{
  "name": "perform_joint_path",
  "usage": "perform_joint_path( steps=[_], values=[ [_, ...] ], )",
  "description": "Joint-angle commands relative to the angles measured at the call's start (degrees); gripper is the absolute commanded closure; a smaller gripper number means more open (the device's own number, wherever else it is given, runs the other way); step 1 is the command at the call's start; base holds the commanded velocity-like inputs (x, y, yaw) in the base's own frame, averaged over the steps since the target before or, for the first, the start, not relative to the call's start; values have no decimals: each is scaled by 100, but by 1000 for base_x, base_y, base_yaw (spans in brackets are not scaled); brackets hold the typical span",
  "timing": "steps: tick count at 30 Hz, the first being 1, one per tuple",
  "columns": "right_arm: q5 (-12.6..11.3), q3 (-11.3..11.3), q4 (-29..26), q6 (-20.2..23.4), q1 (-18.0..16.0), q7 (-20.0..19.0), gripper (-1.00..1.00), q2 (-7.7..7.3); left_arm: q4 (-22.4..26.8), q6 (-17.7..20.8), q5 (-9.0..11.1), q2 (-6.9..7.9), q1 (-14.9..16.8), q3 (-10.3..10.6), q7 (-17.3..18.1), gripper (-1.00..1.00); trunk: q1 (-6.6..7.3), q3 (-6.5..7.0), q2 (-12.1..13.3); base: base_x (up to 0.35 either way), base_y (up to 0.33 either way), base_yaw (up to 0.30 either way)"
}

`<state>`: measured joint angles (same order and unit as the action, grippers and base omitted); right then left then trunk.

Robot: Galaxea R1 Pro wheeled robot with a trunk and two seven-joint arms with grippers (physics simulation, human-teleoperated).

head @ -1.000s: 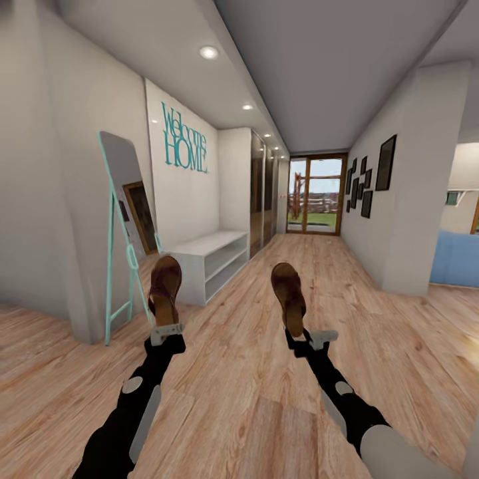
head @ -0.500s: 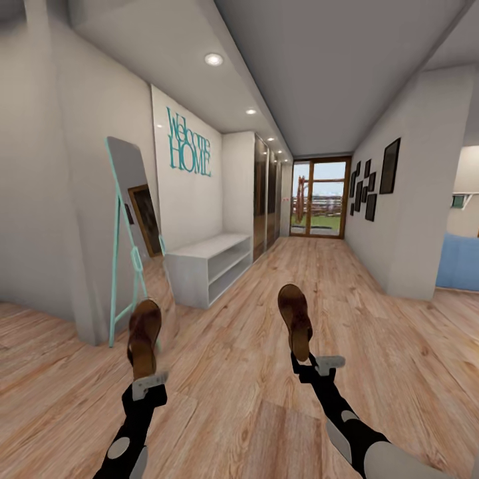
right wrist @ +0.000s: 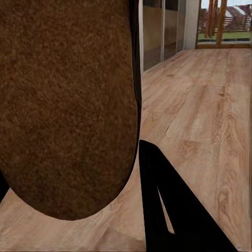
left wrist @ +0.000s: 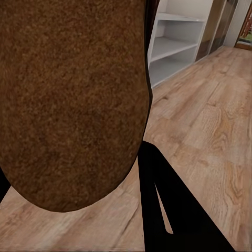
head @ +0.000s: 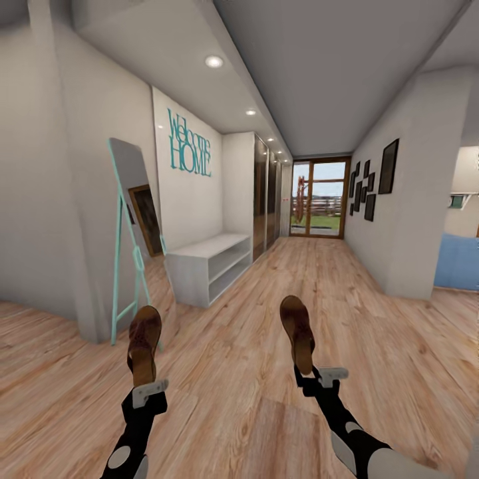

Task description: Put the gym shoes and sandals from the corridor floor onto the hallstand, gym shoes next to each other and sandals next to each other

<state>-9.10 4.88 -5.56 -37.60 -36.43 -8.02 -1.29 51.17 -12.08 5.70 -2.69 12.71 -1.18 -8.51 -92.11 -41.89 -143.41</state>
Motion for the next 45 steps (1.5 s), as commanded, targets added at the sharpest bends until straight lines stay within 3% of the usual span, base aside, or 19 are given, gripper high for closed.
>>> perform_joint_path(
  steps=[1, 10, 34, 45],
  values=[
    [-83, 45, 25, -11, -5, -25, 100, -3, -1, -13, 34, -3, 3, -3, 3, 100, 5, -7, -3, -305, 0, 0],
    [-83, 48, 169, -10, -4, -16, 100, -3, 14, -13, 35, -3, 3, -4, -1, 100, 5, -7, -3, -331, 0, 49],
    [-83, 47, 212, -10, -3, -16, 100, -3, 16, -5, 37, -3, 3, 1, -1, 100, 5, -7, -3, -27, 2, 289],
    [-83, 48, 213, -10, -2, -16, 100, -3, 16, -5, 37, -3, 3, -2, -1, 100, 5, -7, -3, -169, 169, 292]
  ],
)
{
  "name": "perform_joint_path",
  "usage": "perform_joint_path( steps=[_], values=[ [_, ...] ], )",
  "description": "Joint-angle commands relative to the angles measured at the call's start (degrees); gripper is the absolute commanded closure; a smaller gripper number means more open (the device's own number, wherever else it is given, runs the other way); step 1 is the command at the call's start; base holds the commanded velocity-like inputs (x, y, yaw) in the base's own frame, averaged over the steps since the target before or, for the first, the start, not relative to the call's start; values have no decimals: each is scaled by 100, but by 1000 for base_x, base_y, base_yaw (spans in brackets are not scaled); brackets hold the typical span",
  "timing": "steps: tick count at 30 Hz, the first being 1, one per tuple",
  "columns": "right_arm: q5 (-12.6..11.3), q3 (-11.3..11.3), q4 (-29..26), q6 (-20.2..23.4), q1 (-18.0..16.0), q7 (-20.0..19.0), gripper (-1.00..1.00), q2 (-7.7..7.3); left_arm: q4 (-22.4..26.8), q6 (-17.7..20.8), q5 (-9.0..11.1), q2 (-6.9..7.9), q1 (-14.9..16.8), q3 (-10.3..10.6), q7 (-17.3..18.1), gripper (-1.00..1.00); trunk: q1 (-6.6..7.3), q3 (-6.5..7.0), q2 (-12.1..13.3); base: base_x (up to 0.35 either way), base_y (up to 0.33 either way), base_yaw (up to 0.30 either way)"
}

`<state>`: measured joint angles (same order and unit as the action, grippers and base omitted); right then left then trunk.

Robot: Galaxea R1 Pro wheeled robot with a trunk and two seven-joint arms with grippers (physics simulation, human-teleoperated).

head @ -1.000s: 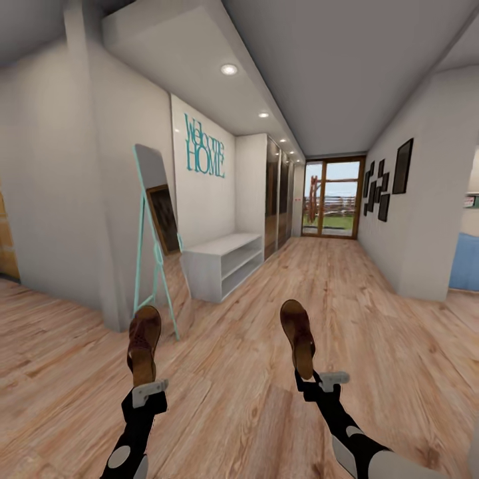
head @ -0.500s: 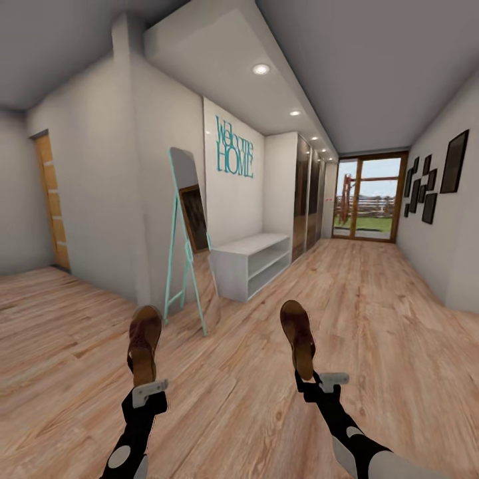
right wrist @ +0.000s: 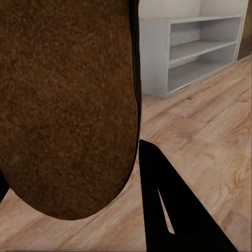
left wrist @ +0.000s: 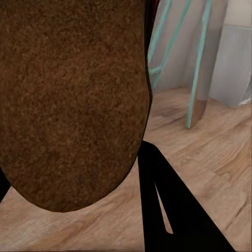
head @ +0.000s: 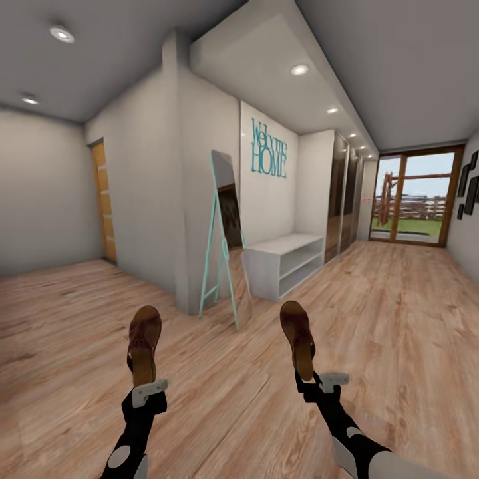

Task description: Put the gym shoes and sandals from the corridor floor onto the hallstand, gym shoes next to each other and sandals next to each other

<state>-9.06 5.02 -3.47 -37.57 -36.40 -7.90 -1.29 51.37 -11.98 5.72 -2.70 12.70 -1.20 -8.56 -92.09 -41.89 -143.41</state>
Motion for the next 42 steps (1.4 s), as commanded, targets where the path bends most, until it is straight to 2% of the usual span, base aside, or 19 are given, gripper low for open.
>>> perform_joint_path(
  steps=[1, 33, 42],
  values=[
    [-87, 34, 4, -13, -5, -27, 100, -3, -4, -15, 35, -3, 5, -1, 4, 100, 3, -6, -3, -84, 83, 292],
    [-87, 29, 4, -13, -7, -27, 100, -3, -4, -15, 37, -3, 5, -1, 4, 100, 3, -6, -3, -3, 2, 291],
    [-87, 32, 4, -13, -7, -27, 100, -3, -4, -15, 43, -3, 5, 3, 11, 100, 3, -6, -3, -166, 145, 291]
  ],
)
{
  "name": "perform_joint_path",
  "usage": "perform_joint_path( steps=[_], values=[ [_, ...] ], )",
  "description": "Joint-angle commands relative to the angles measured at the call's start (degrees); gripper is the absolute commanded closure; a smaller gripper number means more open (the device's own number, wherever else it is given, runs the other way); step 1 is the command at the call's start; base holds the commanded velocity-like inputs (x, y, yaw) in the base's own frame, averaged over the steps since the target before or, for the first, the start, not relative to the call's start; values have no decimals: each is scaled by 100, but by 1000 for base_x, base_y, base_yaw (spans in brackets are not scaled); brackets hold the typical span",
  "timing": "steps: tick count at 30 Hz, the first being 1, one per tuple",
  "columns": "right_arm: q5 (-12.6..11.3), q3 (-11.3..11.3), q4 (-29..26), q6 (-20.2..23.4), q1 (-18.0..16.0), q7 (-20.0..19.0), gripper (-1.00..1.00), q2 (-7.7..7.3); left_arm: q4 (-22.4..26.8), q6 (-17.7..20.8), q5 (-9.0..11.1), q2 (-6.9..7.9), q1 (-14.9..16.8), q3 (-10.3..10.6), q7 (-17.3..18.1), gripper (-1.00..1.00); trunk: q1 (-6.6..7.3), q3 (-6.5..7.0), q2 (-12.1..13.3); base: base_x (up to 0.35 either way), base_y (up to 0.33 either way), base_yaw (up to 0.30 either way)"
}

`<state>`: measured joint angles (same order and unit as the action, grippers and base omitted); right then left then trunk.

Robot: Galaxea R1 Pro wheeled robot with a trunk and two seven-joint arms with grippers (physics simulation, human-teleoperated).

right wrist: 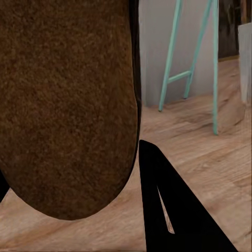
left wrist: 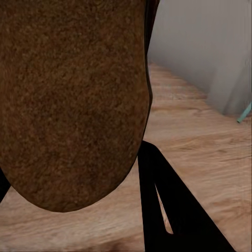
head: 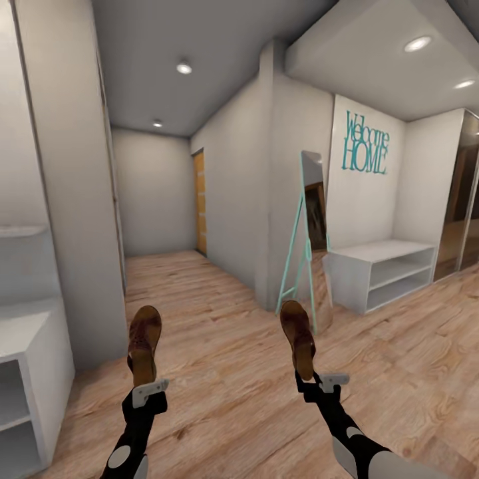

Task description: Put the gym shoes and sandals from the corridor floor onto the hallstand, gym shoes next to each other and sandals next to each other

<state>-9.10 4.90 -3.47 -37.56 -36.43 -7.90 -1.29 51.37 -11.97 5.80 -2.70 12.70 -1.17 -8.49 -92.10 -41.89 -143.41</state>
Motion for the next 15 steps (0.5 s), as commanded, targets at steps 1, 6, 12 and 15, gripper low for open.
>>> perform_joint_path(
  steps=[1, 6, 12, 15],
  values=[
    [-83, 44, 5, -15, -5, -27, 100, -3, -4, -16, 35, -3, 5, 0, 4, 100, 4, -6, -3, -241, 212, 291],
    [-83, 44, 5, -15, -4, -27, 100, -3, -4, -16, 35, -3, 5, -1, -1, 100, 4, -6, -3, -225, 197, 291],
    [-83, 43, 5, -15, -5, -27, 100, -3, -4, -16, 35, -3, 5, 0, -2, 100, 4, -6, -3, -54, 47, 291],
    [-83, 44, 5, -15, -3, -27, 100, -3, -4, -16, 35, -3, 5, -4, -3, 100, 4, -6, -3, -7, 6, 291]
  ],
)
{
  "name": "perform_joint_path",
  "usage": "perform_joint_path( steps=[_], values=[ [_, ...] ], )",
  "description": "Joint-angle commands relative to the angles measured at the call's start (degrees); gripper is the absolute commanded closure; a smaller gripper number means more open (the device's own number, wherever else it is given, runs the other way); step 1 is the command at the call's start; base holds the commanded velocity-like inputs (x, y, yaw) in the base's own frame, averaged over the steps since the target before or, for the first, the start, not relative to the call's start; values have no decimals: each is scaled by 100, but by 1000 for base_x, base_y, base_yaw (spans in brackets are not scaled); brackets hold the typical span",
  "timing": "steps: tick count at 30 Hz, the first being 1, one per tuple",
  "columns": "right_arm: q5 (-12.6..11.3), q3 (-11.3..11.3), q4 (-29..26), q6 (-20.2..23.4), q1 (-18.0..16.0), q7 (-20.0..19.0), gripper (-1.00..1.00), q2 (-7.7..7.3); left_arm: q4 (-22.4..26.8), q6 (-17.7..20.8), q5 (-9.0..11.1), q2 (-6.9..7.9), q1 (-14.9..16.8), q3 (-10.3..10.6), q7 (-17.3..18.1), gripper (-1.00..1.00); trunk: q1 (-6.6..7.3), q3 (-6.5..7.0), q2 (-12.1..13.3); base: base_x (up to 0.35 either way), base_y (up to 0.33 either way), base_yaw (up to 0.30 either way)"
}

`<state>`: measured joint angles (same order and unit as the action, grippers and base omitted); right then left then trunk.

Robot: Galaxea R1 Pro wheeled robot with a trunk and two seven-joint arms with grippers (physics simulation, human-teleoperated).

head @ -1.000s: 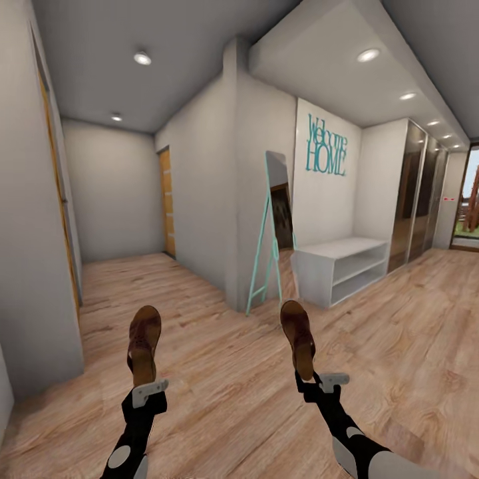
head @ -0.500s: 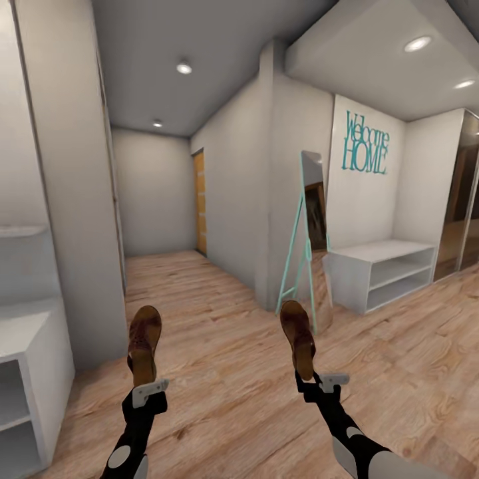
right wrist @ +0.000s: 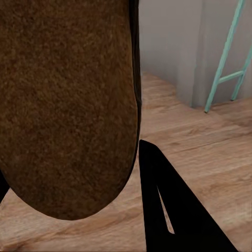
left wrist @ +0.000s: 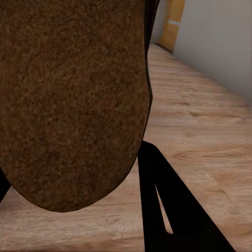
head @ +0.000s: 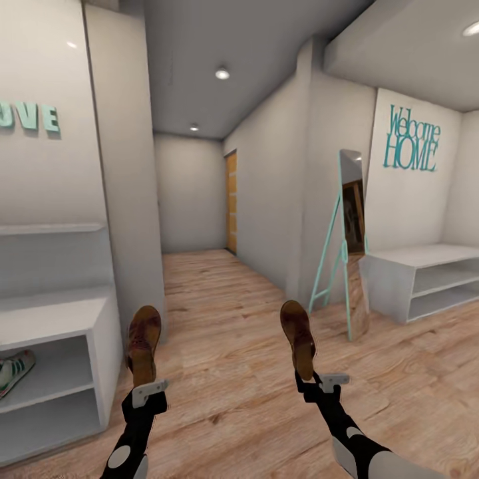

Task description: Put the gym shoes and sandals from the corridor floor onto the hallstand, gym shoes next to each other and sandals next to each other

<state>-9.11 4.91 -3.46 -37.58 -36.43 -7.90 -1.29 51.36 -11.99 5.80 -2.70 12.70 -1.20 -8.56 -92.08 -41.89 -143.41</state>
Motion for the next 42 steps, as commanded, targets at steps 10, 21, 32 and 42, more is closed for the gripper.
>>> perform_joint_path(
  steps=[10, 21, 32, 42],
  values=[
    [-83, 40, 3, -13, -5, -27, 100, -3, -3, -14, 35, -3, 5, 4, 5, 100, 2, -6, -3, -13, 20, 288],
    [-83, 43, 3, -13, -5, -27, 100, -3, -3, -14, 42, -3, 5, 0, 3, 100, 2, -6, -3, -46, 129, 93],
    [-74, 45, 7, -9, -5, -46, 100, -8, -3, -14, 44, -3, 5, 6, 3, 100, 2, -6, -3, 0, 11, 0],
    [-82, 44, 3, -9, -4, -36, 100, -10, -3, -14, 44, -3, 5, 6, 3, 100, 2, -5, -3, -101, 236, 34]
  ],
)
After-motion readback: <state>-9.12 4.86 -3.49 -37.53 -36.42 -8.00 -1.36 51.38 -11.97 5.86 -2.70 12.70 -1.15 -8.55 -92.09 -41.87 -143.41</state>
